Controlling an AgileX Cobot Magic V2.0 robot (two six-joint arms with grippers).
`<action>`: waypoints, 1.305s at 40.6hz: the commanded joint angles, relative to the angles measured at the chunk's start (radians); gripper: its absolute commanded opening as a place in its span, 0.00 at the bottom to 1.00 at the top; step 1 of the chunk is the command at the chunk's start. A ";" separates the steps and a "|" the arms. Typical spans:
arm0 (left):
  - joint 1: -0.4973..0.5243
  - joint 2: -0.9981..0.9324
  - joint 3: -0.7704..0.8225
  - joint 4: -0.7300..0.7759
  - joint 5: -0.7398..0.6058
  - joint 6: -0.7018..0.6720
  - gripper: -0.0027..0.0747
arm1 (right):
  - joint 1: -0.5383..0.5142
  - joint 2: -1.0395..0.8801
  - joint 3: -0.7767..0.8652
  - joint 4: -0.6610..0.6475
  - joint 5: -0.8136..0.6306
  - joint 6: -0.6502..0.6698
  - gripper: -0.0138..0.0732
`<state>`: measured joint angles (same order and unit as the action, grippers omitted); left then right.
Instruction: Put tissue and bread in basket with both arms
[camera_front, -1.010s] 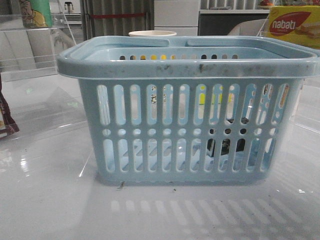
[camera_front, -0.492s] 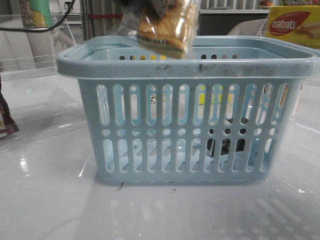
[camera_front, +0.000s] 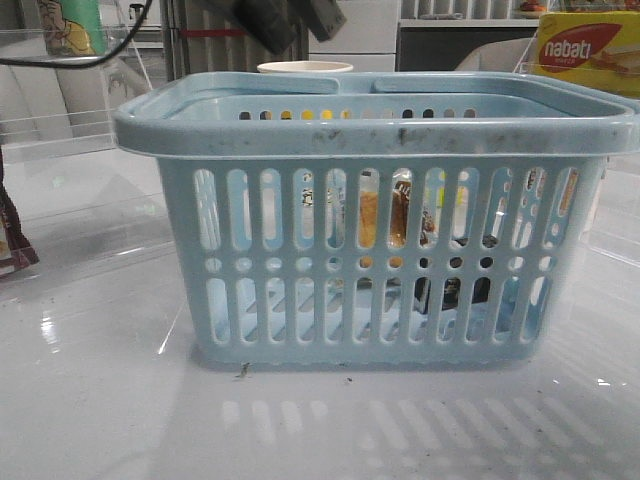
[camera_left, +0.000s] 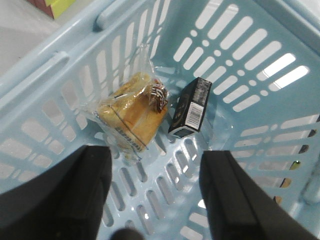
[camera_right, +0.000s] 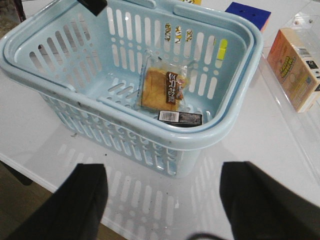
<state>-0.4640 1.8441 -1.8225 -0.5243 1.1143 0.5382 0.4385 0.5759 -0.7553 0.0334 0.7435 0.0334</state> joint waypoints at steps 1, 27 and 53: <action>-0.007 -0.117 -0.019 -0.047 -0.002 -0.026 0.63 | 0.000 -0.001 -0.027 -0.003 -0.072 -0.011 0.82; -0.007 -0.798 0.680 0.350 -0.228 -0.299 0.62 | 0.000 -0.001 -0.027 -0.003 -0.077 -0.011 0.82; -0.007 -1.299 1.102 0.530 -0.395 -0.558 0.62 | 0.000 -0.143 0.006 -0.033 0.146 0.015 0.81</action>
<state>-0.4643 0.5453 -0.7064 0.0000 0.8028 -0.0054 0.4385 0.4730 -0.7430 0.0000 0.9338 0.0464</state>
